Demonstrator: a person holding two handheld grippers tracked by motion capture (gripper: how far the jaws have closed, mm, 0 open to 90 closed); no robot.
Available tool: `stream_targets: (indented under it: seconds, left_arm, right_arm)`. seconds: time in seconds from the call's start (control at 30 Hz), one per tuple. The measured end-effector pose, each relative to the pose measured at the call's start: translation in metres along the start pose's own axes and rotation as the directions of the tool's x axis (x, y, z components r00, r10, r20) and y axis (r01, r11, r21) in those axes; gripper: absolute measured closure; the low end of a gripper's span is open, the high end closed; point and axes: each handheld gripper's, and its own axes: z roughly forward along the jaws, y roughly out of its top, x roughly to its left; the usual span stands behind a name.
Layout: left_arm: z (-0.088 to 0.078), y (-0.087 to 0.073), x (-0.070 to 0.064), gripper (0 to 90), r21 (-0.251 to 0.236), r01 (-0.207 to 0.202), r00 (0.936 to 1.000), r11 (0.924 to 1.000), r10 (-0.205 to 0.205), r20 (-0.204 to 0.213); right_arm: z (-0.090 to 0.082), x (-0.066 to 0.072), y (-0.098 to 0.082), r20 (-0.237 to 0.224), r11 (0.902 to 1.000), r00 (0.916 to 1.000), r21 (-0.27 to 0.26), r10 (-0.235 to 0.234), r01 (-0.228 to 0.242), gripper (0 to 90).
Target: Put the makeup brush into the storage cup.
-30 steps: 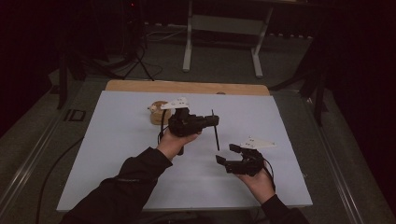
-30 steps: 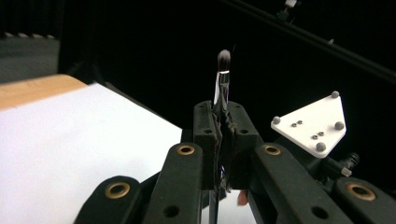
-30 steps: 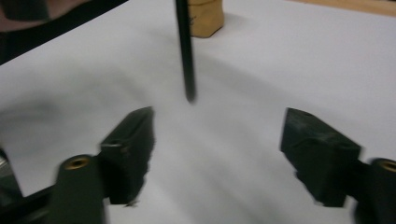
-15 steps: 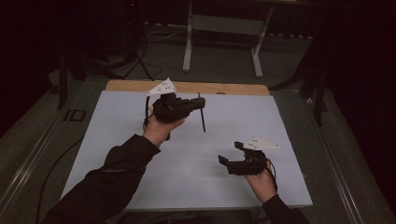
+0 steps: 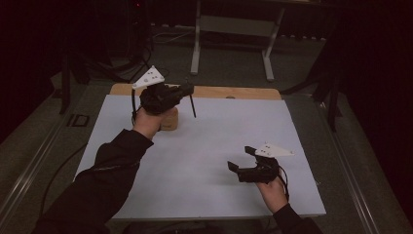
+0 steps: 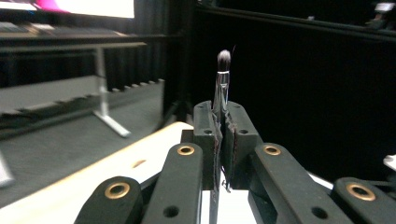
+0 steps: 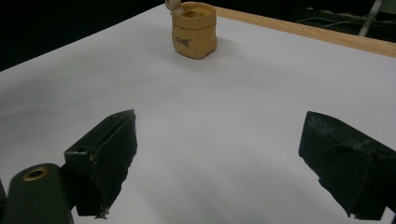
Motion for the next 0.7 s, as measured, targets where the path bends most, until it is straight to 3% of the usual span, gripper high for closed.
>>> stream_targets:
  seconds: [0.2, 0.43, 0.5, 0.6, 0.7]
  left_arm:
    - [-0.005, 0.004, 0.016, 85.5, -0.012, -0.025, 0.9960, 0.9996, 0.024, -0.086]
    - [-0.006, 0.003, 0.033, 85.5, -0.003, -0.043, 0.9812, 0.9991, 0.042, -0.188]
    - [-0.005, 0.000, 0.037, 85.5, 0.001, -0.048, 0.9767, 0.9988, 0.047, -0.209]
    - [-0.004, -0.002, 0.041, 85.5, 0.007, -0.051, 0.9749, 0.9987, 0.051, -0.217]
    - [-0.001, -0.009, 0.051, 85.5, 0.011, -0.030, 0.9687, 0.9995, 0.031, -0.246]
  right_arm:
    - [0.000, 0.001, 0.001, -0.001, 0.9999, 0.9999, -0.001, -0.014, 0.014, 11.2]
    - [-0.001, 0.000, 0.000, -0.010, 0.9999, 0.9999, -0.012, -0.010, 0.010, 11.0]
    - [-0.001, 0.000, 0.000, -0.011, 0.9997, 0.9999, -0.019, -0.012, 0.012, 11.0]
    - [-0.002, 0.000, 0.000, -0.010, 0.9996, 0.9999, -0.024, -0.012, 0.012, 10.9]
    - [-0.001, 0.001, 0.000, -0.011, 0.9996, 0.9998, -0.020, -0.018, 0.018, 10.9]
